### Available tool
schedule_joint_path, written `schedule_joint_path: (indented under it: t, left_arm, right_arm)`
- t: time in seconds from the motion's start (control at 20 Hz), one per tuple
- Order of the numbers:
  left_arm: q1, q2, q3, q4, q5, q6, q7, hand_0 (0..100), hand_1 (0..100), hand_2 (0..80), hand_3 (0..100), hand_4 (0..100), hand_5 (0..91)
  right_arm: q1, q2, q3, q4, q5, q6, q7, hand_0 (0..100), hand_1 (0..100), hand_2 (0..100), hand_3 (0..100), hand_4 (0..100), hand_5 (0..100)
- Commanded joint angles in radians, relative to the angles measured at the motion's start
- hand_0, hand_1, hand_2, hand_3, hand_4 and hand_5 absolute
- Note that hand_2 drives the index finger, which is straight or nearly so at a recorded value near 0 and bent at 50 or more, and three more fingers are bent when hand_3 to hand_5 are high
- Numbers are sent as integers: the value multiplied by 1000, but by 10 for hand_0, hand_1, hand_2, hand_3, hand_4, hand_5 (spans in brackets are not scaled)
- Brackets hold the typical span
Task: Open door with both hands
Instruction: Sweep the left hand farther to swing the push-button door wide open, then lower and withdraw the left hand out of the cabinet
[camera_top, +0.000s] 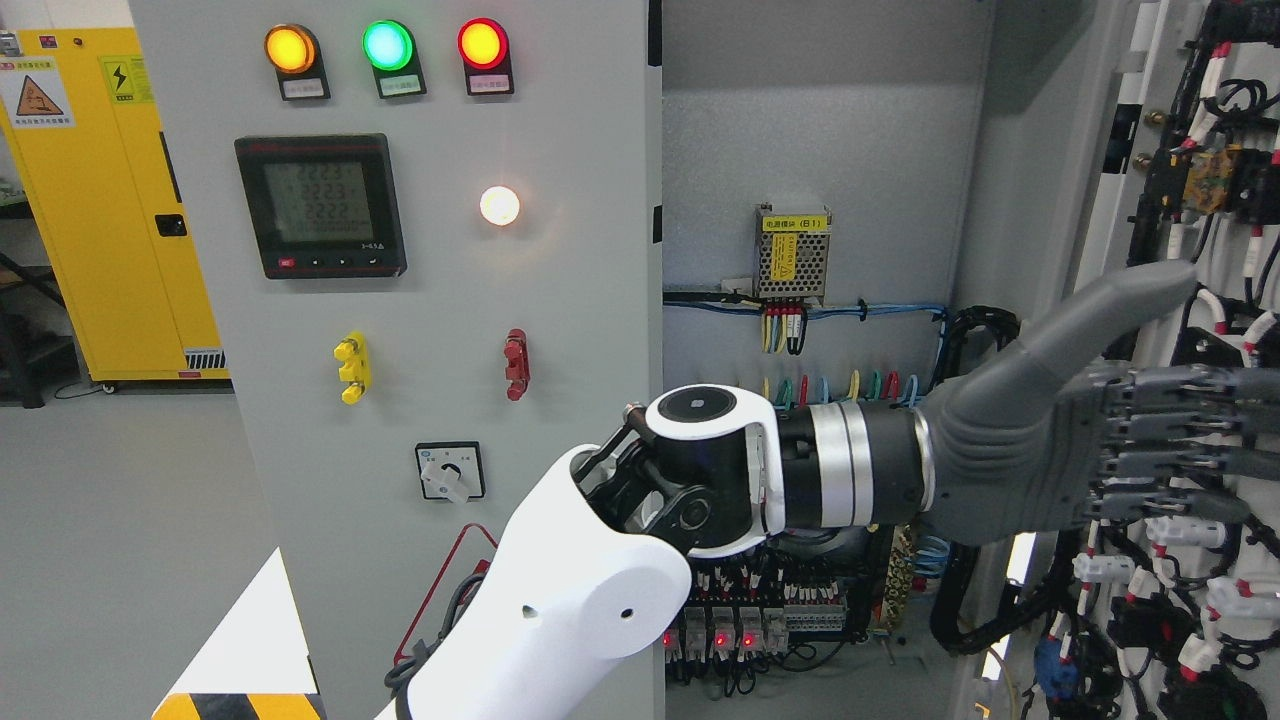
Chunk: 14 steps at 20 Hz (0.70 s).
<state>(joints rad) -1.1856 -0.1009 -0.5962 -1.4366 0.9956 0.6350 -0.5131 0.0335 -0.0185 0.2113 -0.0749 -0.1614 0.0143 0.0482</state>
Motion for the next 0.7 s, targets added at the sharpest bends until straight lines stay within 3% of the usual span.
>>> schedule_joint_path:
  t: [0.0,0.15,0.35,0.65]
  left_arm:
    - [156,202,68,-192,0,3,-2,0,69,58,125,71,0]
    - [257,289,68,-251,-2,-3,-1,0,72,67,146,80,0]
    - [464,410,58,-338,-14,-12,8,0,75,71,162,79,0]
    - [809,480,93,-377,-227,-46,13,0,84,75,176,53,0]
  right_arm:
    - [14,-24,0,-38,0,3,-2,215,61,0,0,0,0]
    - [42,-37,2,-95,0,9,-2,215,61,0,0,0,0]
    - [43,-37,2,-95,0,9,-4,215,61,0,0,0,0]
    - [43,-37,2,-95,0,9,-4,215,61,0,0,0,0]
